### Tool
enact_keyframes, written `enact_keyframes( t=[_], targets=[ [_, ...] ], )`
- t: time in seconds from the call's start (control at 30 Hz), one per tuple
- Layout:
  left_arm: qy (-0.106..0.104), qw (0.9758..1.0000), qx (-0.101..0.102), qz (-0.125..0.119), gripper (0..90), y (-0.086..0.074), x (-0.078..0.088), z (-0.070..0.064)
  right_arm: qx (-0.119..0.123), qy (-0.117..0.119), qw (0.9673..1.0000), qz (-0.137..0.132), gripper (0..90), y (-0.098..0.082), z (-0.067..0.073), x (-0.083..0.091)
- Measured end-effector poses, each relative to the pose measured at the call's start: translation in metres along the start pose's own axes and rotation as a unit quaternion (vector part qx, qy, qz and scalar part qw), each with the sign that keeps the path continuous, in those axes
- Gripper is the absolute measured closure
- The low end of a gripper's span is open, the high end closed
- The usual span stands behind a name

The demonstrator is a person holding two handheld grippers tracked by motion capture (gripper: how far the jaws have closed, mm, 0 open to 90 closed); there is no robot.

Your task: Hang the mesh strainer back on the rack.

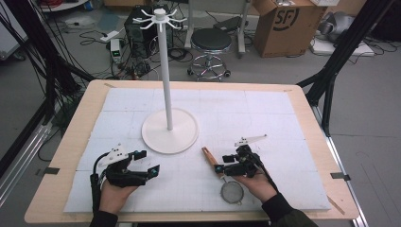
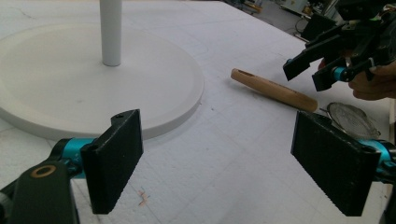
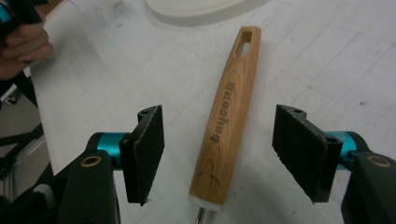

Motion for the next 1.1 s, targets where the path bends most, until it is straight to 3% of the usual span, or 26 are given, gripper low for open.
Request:
enact_keyframes(
  t=[0.07, 0.2, 1.1],
  targets=[
    [-0.001, 1.0000, 0.000, 0.003, 17.4, -0.001, 0.000, 0.000, -0.002, -0.013, 0.9998, 0.014, 36.1, -0.004, -0.002, -0.003],
    [-0.001, 1.0000, 0.002, 0.000, 17.4, 0.000, -0.001, 0.001, -0.004, -0.010, 0.9996, 0.028, 37.4, -0.007, -0.001, -0.008],
    [0.001, 1.0000, 0.003, -0.003, 17.4, 0.001, 0.000, 0.001, -0.022, 0.010, 0.9989, 0.040, 44.6, -0.008, 0.004, -0.014]
  ],
)
Point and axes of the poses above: each handheld gripper's, and its own axes: x roughly backward along the jaws, y roughly out of its top, z roughly to its left, the point moved 9 cm from there along -x, roughly forward along the jaws
